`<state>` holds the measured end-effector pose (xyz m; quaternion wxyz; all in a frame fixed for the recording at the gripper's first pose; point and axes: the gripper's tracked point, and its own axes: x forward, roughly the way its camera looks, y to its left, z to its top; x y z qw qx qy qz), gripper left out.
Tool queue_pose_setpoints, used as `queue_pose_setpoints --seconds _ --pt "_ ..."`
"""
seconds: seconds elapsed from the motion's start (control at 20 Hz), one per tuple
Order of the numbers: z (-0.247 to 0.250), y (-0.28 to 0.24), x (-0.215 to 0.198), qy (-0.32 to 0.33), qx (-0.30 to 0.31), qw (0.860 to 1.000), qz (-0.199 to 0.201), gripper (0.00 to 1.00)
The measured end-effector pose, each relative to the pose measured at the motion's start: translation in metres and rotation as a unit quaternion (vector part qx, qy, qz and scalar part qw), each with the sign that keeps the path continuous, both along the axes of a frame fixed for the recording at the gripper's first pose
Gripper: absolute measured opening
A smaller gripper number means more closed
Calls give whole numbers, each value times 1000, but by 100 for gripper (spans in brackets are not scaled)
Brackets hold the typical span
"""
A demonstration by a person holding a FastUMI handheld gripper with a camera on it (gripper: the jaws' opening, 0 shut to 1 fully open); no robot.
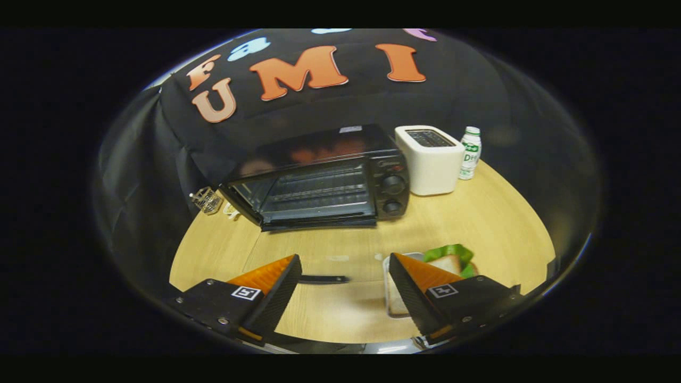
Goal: Open the toaster oven, put the food inside, and close the toaster oven door.
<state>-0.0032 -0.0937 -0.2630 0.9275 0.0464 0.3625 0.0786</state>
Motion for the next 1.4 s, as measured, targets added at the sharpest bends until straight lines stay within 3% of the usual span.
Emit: queue_pose_setpoints --seconds 0.2,0.4,0.6,0.85,1.0,1.1,1.15,1.35,1.4 --pt "5 -63 2 30 20 999 -28 98" --pt "-10 -110 -2 69 27 997 -33 99" --pt "-44 -127 -7 127 26 991 -7 99" --pt "-71 -117 -12 187 78 979 25 97" --pt "-85 -109 -14 211 85 973 38 84" --pt "-83 -106 -11 213 90 972 40 70" --pt "-84 -104 -11 211 95 972 41 54" --pt "-71 -107 -10 202 106 973 27 30" --pt "-66 -110 -9 196 95 976 26 28"
